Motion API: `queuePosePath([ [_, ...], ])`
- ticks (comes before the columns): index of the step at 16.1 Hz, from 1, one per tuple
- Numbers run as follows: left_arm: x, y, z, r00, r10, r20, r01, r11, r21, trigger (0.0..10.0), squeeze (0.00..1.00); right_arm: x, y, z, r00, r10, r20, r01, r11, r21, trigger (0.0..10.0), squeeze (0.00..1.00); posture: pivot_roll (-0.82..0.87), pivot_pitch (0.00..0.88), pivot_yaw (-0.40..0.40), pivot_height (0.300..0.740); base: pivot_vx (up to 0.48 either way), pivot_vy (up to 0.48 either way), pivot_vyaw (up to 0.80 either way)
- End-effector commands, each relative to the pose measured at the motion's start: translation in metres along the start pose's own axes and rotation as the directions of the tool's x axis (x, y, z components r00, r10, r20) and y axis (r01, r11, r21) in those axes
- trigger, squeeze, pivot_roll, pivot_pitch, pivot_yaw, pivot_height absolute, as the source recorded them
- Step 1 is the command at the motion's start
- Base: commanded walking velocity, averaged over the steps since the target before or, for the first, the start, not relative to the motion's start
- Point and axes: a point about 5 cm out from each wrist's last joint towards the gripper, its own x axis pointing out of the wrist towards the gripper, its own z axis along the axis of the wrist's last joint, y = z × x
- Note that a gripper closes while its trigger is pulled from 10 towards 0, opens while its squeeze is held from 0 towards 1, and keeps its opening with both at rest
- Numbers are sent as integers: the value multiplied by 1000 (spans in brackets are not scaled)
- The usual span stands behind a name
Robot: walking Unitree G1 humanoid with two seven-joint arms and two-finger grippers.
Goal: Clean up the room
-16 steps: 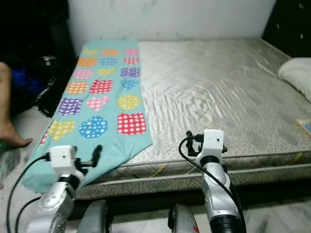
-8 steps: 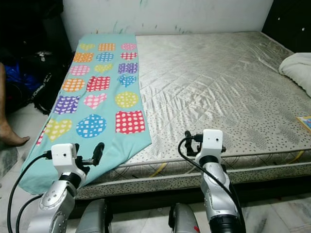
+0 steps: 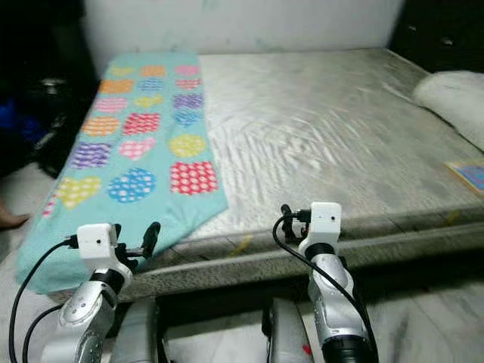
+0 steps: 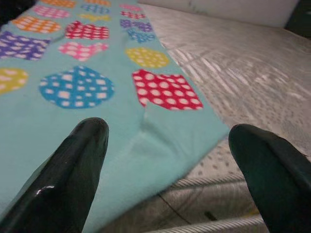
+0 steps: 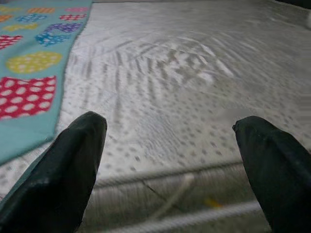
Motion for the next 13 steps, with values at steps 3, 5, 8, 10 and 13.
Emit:
queuePosePath([
  [3,1,0,9,999,-5,39,5,1000,0,10000,0,3,1,7,1000,9,24,-9,1000,4,10000,0,-89,9,-6,527,0,0,0],
  [5,1,-1,10,999,-6,42,6,1000,-5,10000,0,3,1,7,1000,12,25,-13,1000,5,10000,0,-91,9,-6,527,0,0,0],
  [8,1,-2,12,999,-8,48,8,1000,-12,10000,0,4,1,8,999,22,31,-22,1000,1,10000,0,-89,8,-7,527,0,0,0],
  [10,1,-3,12,999,-9,49,10,1000,-15,10000,0,3,3,10,998,40,43,-39,999,-17,10000,0,-90,7,-7,527,0,0,400],
  [13,2,-4,12,999,-13,49,14,1000,-19,10000,0,4,2,10,999,29,40,-29,1000,5,10000,0,-89,5,-6,527,0,0,0],
])
